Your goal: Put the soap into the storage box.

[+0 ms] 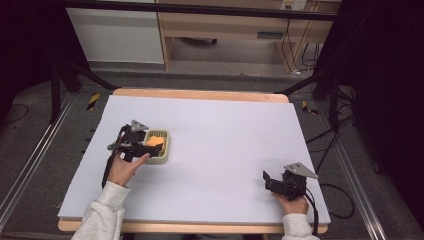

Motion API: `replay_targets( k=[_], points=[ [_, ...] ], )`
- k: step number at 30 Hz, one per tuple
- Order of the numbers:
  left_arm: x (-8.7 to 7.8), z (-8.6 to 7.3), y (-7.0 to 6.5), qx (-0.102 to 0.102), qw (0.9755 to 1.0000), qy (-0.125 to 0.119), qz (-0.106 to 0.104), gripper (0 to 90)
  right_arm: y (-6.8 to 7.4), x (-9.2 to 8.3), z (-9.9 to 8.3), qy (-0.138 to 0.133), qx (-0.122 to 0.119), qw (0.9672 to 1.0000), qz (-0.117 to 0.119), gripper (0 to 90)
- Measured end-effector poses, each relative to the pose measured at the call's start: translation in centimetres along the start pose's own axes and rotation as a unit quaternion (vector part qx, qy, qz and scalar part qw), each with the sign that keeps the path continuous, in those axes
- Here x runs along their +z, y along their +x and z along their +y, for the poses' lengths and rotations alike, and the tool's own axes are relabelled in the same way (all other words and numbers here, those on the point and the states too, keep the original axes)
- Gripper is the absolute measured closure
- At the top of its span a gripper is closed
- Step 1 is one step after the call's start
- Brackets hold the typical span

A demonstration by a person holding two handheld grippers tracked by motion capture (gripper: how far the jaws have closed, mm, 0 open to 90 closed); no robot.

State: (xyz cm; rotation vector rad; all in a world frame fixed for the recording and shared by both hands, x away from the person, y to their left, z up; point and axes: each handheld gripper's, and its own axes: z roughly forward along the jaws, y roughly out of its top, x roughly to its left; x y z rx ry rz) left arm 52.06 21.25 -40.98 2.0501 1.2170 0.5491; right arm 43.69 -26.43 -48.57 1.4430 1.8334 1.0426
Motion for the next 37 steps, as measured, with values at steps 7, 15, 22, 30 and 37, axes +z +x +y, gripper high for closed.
replay_targets(
  k=[7,15,22,30,37],
  points=[
    [-0.7,-1.4,0.7,-0.006,0.9999,-0.010,0.006,23.7,0.0,-0.1,0.0,-0.001,0.003,1.0000,0.001,8.8],
    [-2.3,-3.7,1.1,-0.020,0.9983,-0.049,0.027,22.9,0.0,-0.1,0.0,-0.001,0.004,1.0000,0.000,8.8],
    [-2.7,-6.5,1.5,-0.023,0.9986,-0.044,0.020,22.9,-0.1,-0.1,0.0,-0.002,0.005,1.0000,0.000,8.8],
    [-3.2,-8.7,1.7,-0.024,0.9985,-0.043,0.023,21.4,-0.1,-0.1,-0.1,-0.002,0.006,1.0000,-0.002,8.8],
    [-3.0,-10.1,2.9,-0.054,0.9978,-0.036,0.015,21.6,-0.1,-0.1,0.0,-0.002,0.007,1.0000,-0.001,8.8]
  ],
)
